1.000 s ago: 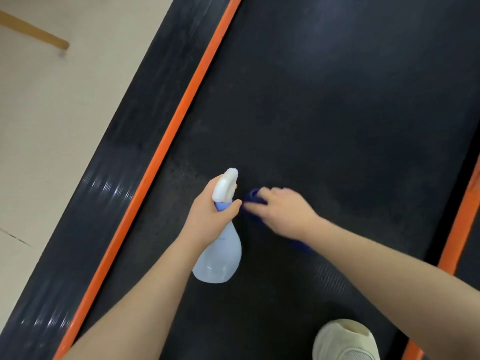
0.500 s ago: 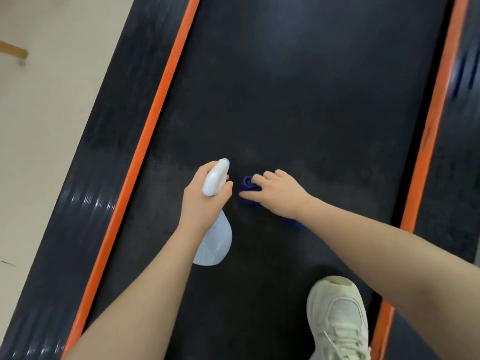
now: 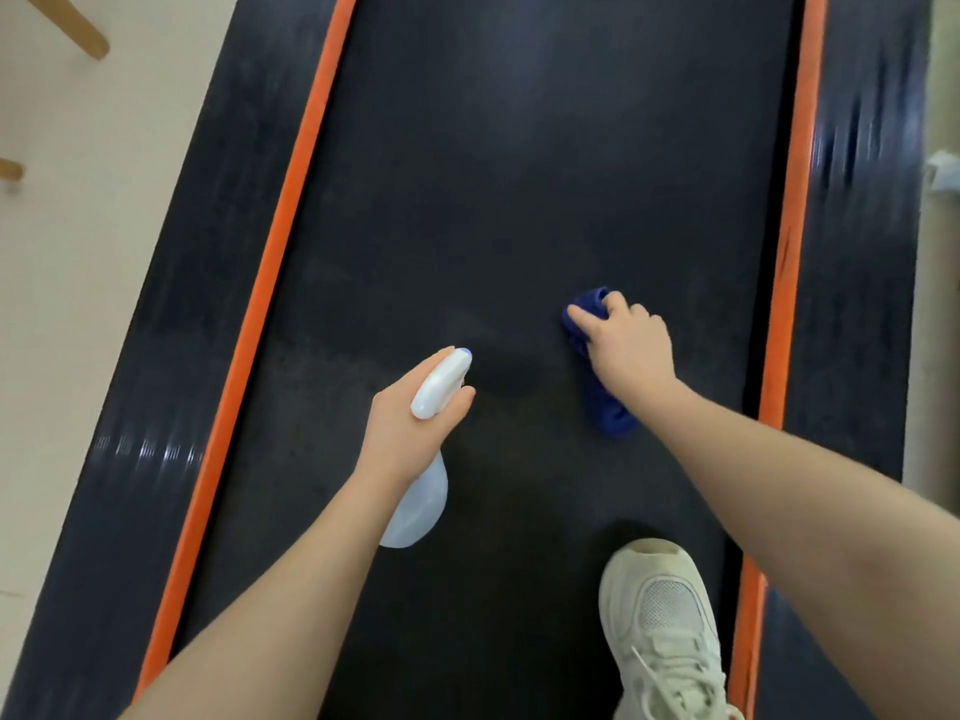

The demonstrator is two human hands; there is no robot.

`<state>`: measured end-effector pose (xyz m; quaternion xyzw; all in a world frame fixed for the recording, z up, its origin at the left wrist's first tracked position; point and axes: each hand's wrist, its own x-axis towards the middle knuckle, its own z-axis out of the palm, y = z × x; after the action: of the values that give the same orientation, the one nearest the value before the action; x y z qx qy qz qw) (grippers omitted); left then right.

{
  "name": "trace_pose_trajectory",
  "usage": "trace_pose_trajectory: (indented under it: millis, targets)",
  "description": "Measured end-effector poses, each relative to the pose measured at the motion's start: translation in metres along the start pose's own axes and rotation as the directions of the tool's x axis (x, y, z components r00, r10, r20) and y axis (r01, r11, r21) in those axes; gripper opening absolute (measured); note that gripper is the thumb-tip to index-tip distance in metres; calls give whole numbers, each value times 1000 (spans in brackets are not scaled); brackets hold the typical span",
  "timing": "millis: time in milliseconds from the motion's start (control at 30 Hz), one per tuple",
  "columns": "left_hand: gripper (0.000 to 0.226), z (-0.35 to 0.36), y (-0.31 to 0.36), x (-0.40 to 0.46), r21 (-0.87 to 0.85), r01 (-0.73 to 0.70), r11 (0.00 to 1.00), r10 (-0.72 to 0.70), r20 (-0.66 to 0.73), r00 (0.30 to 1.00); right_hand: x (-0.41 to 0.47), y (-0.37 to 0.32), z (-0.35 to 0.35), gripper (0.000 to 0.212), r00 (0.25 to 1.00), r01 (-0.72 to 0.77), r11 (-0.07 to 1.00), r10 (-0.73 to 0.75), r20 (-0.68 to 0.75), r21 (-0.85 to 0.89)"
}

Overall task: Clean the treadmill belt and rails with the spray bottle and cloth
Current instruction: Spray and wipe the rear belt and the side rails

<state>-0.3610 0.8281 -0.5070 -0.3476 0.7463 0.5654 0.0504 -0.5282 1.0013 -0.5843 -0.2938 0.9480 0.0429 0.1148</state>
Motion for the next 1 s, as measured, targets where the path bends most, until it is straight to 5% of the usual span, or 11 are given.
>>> trace_pose_trajectory:
  millis: [100,167,267,333,500,567,633,700,800,900,1000]
  targets:
    - [37,8,4,2,2,26,1000,-26,26,999,-49,-17,19,48,901,433,894,-434,-17,115]
    - [36,14,5,4,7,34,999,-34,41,999,-56,-18,25,41,851,517,851,-522,49,88]
    - [36,20,5,5,-22,41,999,-40,50,998,-15,-7,4,34,993,118,990,-117,-19,83]
    - [35,21,7,5,-32,43,999,-41,58,997,-2,6,1,38,998,-61,997,59,38,51]
    - [34,24,17,12,-49,80,996,-78,49,996,-69,3,19,58,970,240,963,-243,16,123]
    - [34,29,20,15,-44,86,995,-84,43,996,-72,7,20,57,920,352,931,-363,148,93]
    - [38,34,21,18,-32,91,995,-89,41,995,-45,12,16,53,962,257,962,-263,70,94]
    - [41,36,22,20,-29,93,995,-93,19,995,-5,17,11,50,995,-22,992,34,-97,121]
    - [39,31,19,22,-38,110,993,-112,-45,993,16,9,5,51,986,-159,974,165,-28,162]
    - [35,22,25,20,-59,142,988,-146,-72,987,-20,-23,9,56,991,130,970,-128,-22,203]
    - [30,19,23,21,-91,149,985,-158,-111,981,-34,-29,17,59,879,448,875,-468,87,182]
